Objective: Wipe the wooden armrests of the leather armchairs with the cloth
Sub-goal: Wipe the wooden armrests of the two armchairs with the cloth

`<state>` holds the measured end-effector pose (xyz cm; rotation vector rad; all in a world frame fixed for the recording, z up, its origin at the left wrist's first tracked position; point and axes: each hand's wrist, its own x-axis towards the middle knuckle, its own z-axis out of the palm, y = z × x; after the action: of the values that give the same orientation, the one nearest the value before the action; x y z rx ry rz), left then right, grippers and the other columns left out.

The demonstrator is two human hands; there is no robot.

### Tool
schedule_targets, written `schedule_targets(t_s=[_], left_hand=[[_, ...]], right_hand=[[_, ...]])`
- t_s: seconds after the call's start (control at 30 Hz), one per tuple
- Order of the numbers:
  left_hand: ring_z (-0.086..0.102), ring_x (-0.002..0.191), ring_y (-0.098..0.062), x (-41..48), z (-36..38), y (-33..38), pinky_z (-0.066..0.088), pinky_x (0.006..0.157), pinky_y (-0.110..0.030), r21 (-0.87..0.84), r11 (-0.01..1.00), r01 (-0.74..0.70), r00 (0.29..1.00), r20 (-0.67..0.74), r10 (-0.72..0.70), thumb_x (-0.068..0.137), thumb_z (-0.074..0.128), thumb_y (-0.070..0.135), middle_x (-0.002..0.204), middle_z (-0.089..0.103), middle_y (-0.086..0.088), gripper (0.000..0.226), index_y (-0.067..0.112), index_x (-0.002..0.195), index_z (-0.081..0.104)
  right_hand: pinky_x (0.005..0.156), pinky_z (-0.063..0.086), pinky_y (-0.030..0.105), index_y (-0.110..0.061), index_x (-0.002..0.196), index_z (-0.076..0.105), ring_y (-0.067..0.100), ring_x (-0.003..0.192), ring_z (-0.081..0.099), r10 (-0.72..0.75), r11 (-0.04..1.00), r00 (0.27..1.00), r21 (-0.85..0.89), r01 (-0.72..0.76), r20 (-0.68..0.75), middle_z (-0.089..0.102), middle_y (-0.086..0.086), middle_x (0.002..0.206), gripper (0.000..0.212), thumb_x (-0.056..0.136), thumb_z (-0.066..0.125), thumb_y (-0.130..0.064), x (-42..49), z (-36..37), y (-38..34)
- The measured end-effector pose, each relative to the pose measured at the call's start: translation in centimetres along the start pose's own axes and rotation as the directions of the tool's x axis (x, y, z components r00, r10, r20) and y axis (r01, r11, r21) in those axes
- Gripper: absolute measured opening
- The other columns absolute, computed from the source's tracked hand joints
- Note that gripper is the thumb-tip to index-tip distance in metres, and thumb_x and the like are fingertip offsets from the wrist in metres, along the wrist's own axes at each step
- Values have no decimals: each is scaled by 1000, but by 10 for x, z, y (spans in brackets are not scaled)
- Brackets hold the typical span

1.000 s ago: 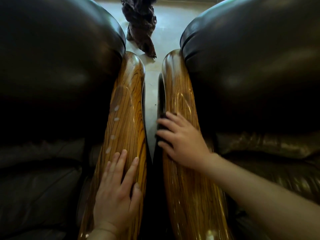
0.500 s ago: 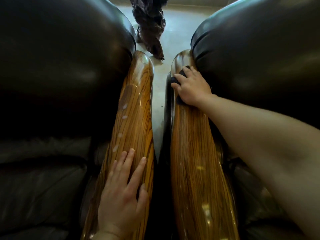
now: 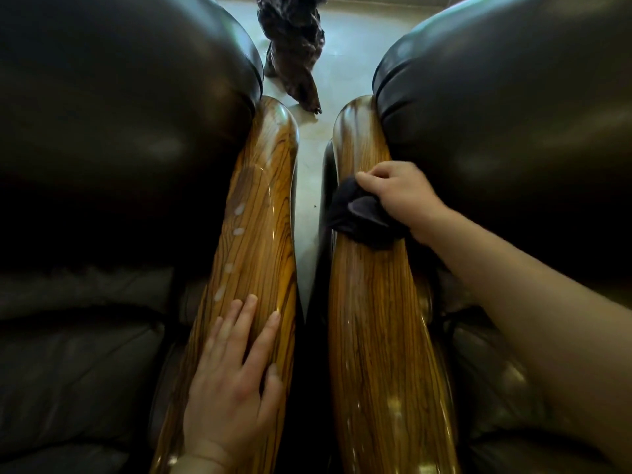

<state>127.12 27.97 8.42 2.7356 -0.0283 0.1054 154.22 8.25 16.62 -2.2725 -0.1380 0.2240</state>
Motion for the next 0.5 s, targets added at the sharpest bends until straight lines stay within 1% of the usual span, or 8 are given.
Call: schedule_targets(t_s=[0.07, 0.13, 0.17, 0.2, 0.27, 0.3, 0.4, 0.5], left_hand=[[15, 152, -23, 0, 1, 0, 9, 123, -41, 5, 1000, -3, 1000, -2, 3, 86, 46, 32, 164, 21, -5, 66, 24, 151, 35], [14, 152, -22, -1, 0, 0, 8, 123, -41, -6, 1000, -2, 1000, 2, 2, 86, 45, 32, 164, 20, -4, 66, 23, 151, 35], [14, 152, -22, -1, -1, 1, 8, 123, -41, -16, 1000, 0, 1000, 1, 0, 86, 45, 32, 164, 20, -4, 66, 23, 151, 35], [14, 152, -22, 0, -1, 1, 8, 123, -40, -20, 1000, -1, 1000, -6, 0, 86, 45, 32, 164, 20, -4, 66, 23, 150, 36], [14, 152, -22, 0, 0, 1, 8, 123, -40, -7, 1000, -5, 1000, -9, 5, 86, 46, 32, 164, 20, -4, 65, 23, 150, 37], [15, 152, -22, -1, -1, 1, 8, 123, -40, -13, 1000, -8, 1000, -4, 8, 86, 46, 32, 164, 21, -5, 65, 22, 150, 38], [16, 152, -23, 1, -2, 1, 6, 123, -38, -8, 1000, -12, 1000, -6, 12, 86, 46, 32, 163, 22, -6, 65, 22, 149, 39], [15, 152, -23, -1, -1, 1, 5, 124, -38, -8, 1000, -7, 1000, -3, 7, 86, 46, 32, 164, 21, -4, 66, 23, 151, 36]], right_hand=[[103, 44, 45, -18, 121, 69, 26, 121, 54, -24, 947, 995, -322, -7, -94, 67, 3, 121, 32, 100, 55, -38, 5, -11, 15], [110, 35, 38, -21, 140, 57, 24, 136, 43, -110, 957, 988, -281, 76, -106, 52, 1, 145, 43, 102, 50, -40, -5, -12, 24], [112, 31, 37, -26, 144, 51, 22, 142, 37, -181, 953, 981, -261, 156, -72, 43, -1, 154, 47, 102, 46, -46, -16, -8, 28], [115, 25, 38, -34, 148, 45, 20, 147, 28, -255, 917, 967, -314, 247, 16, 32, -4, 161, 53, 100, 40, -55, -28, -1, 33], [121, 11, 44, -43, 154, 27, 21, 154, 8, -335, 743, 916, -537, 400, 220, 11, -8, 168, 64, 96, 27, -70, -50, 12, 46], [123, 7, 46, -44, 156, 21, 21, 155, 3, -337, 683, 905, -594, 424, 258, 5, -9, 169, 66, 95, 21, -72, -52, 15, 51], [124, 7, 48, -41, 157, 21, 23, 155, 3, -298, 706, 932, -609, 361, 208, 7, -8, 169, 65, 98, 14, -68, -13, 14, 48], [124, 7, 48, -33, 158, 21, 26, 155, 3, -225, 702, 964, -663, 261, 141, 10, -2, 169, 65, 101, 16, -63, 46, 13, 35]])
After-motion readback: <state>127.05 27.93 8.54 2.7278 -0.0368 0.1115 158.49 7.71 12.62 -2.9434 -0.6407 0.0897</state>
